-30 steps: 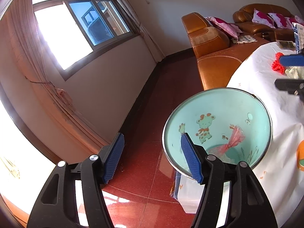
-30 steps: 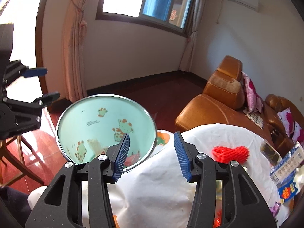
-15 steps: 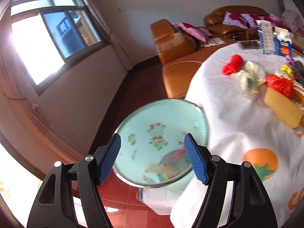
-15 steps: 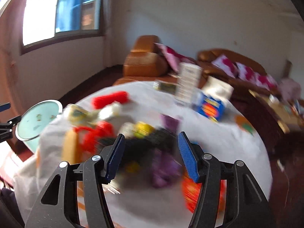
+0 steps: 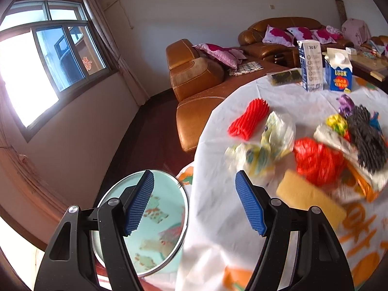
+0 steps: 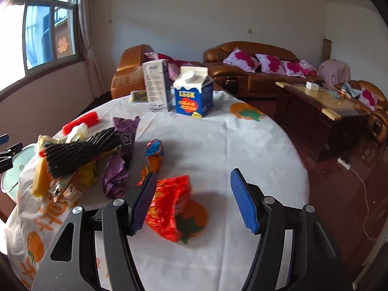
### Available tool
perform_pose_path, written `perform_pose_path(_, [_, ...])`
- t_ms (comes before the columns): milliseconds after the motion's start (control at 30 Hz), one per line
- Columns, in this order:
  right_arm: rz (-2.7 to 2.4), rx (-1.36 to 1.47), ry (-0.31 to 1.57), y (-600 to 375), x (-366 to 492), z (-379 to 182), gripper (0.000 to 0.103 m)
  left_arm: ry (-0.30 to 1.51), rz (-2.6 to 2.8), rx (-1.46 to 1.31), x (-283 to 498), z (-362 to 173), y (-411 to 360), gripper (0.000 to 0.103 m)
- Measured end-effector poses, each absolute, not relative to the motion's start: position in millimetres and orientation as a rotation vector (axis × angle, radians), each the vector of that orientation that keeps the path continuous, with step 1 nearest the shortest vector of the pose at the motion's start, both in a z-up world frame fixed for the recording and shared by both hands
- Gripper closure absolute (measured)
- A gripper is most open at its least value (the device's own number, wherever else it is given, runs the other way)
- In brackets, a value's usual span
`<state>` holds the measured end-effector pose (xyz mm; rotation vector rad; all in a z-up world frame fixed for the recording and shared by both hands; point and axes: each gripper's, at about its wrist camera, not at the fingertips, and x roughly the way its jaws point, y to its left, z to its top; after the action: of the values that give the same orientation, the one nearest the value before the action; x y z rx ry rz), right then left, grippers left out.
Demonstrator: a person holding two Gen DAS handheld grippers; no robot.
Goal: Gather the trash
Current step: 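Move both tools back to the table toward the remaining trash, then grasp the yellow snack bag with the left tool while the right tool grasps the yellow sponge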
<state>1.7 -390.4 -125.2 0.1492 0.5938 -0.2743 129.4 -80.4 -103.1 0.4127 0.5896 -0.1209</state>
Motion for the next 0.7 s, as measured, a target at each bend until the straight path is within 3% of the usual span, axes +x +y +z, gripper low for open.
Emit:
perform_pose_path(200, [-0.299, 0.179, 0.578, -401, -8, -126, 0.038, 0.685, -0.165, 0.371, 170, -124, -104, 0.035])
perform_pose_path(267, [-0.305, 0.188, 0.58, -404, -10, -129, 0.037, 0.721, -0.172, 0.369, 179, -132, -109, 0.049])
perform_pose_path(333, [-0.313, 0.196, 0.58, -407, -10, -129, 0.035, 0.76, -0.21, 0.361, 183, -138, -110, 0.08])
perform_pose_path(367, [-0.317, 0.202, 0.578, -410, -10, -130, 0.034, 0.767, -0.215, 0.357, 183, -140, -110, 0.089])
perform_pose_path(700, [-0.339, 0.216, 0.557, -409, -17, -127, 0.03, 0.675, -0.204, 0.352, 166, -113, -94, 0.094])
